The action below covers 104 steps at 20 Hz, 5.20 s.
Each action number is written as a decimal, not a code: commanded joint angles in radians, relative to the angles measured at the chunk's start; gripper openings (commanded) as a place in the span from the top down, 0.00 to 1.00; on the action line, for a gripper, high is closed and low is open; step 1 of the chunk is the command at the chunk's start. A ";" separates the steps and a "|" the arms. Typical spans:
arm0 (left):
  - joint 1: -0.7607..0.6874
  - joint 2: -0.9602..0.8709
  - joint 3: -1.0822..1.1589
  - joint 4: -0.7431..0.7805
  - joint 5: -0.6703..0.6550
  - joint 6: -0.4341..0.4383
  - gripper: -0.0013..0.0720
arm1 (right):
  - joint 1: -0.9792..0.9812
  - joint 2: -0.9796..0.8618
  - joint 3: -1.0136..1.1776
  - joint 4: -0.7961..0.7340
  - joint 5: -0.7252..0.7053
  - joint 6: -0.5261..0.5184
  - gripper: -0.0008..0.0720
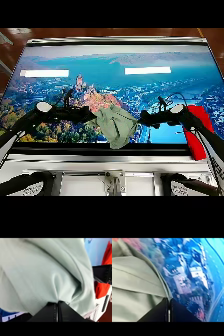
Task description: Fold the shirts.
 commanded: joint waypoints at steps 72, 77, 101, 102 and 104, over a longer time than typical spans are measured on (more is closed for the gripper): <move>-0.116 -0.184 -0.148 -0.074 0.072 -0.061 0.01 | -0.025 0.016 0.279 -0.283 0.092 0.021 0.91; -0.122 -0.228 -0.148 -0.247 0.153 0.015 0.19 | -0.025 0.016 0.279 -0.279 0.093 0.029 0.91; 0.276 0.745 0.478 -0.106 0.390 0.228 0.94 | -0.026 0.626 0.753 -0.302 -0.113 -0.074 0.91; 0.277 0.752 0.481 -0.105 0.366 0.222 0.94 | -0.026 0.648 0.774 -0.303 -0.107 -0.068 0.91; 0.277 0.760 0.481 -0.079 0.300 0.222 0.94 | -0.026 0.690 0.799 -0.311 -0.108 -0.064 0.91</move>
